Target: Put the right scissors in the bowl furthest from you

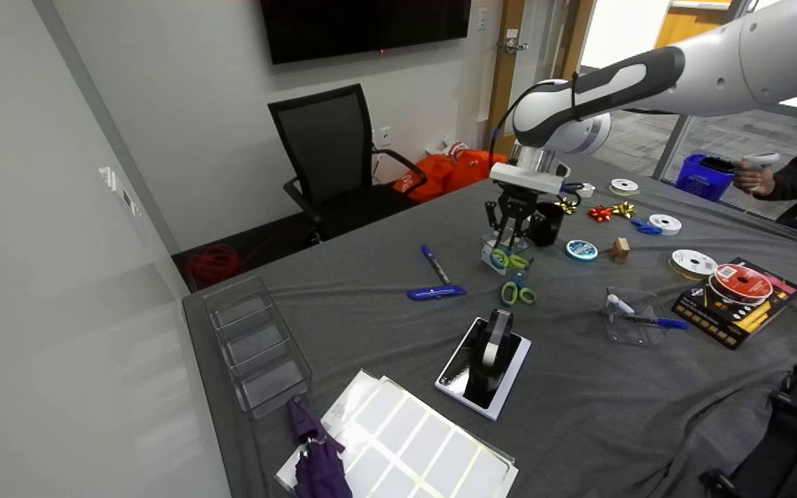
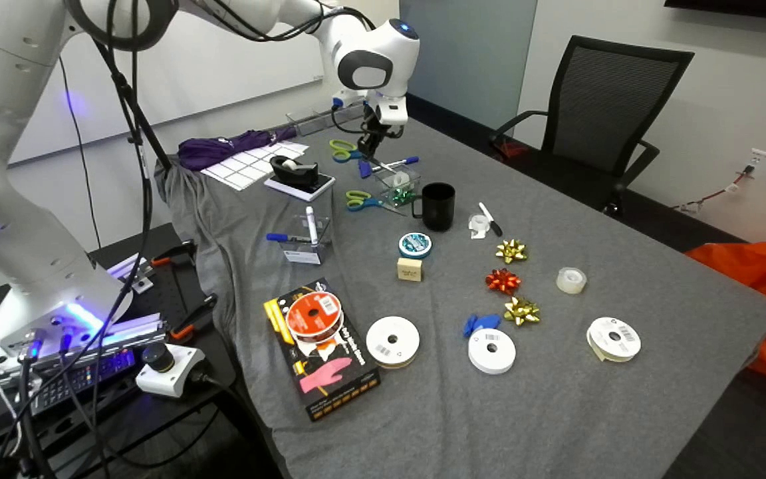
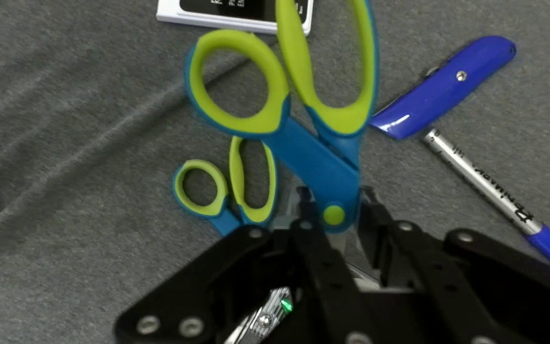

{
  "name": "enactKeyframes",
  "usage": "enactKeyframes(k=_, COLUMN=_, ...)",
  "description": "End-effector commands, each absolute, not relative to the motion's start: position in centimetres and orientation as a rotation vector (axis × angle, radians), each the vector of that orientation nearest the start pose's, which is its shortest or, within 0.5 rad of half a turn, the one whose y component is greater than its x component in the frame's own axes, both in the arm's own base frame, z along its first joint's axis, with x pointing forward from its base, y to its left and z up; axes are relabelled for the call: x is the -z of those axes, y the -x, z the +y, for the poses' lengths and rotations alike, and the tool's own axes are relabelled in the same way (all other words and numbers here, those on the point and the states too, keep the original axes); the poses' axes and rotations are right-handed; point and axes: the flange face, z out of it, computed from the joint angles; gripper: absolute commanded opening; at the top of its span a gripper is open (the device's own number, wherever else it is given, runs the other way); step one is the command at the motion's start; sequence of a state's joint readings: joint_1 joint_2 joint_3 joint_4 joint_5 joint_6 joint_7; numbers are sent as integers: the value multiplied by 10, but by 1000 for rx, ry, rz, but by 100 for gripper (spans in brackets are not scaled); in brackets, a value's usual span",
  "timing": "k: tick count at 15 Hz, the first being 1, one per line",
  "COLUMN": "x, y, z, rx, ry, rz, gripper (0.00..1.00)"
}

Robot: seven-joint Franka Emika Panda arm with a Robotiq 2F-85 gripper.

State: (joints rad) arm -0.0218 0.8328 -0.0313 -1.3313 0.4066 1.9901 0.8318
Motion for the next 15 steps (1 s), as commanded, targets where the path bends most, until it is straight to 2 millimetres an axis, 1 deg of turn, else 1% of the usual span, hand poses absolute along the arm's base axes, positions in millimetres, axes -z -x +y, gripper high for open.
enactKeyframes(k=1, x=-213, y=-744, z=-16, rx=-486, ry=2406, rz=1533, gripper=6)
enactKeyframes(k=4, x=-210, y=-746, z=-19, rx=-625, ry=2386, rz=1557, gripper=6)
enactKeyframes(k=8, x=-212, y=-748, z=-29, rx=-720, ry=2384, rz=1563, gripper=6)
enactKeyframes(k=13, x=-218, y=-755, z=-47, rx=-726, ry=2369, rz=1552, gripper=6)
enactKeyframes(k=15, x=-216, y=-757, z=-51, rx=-725, ry=2363, rz=1553, gripper=6)
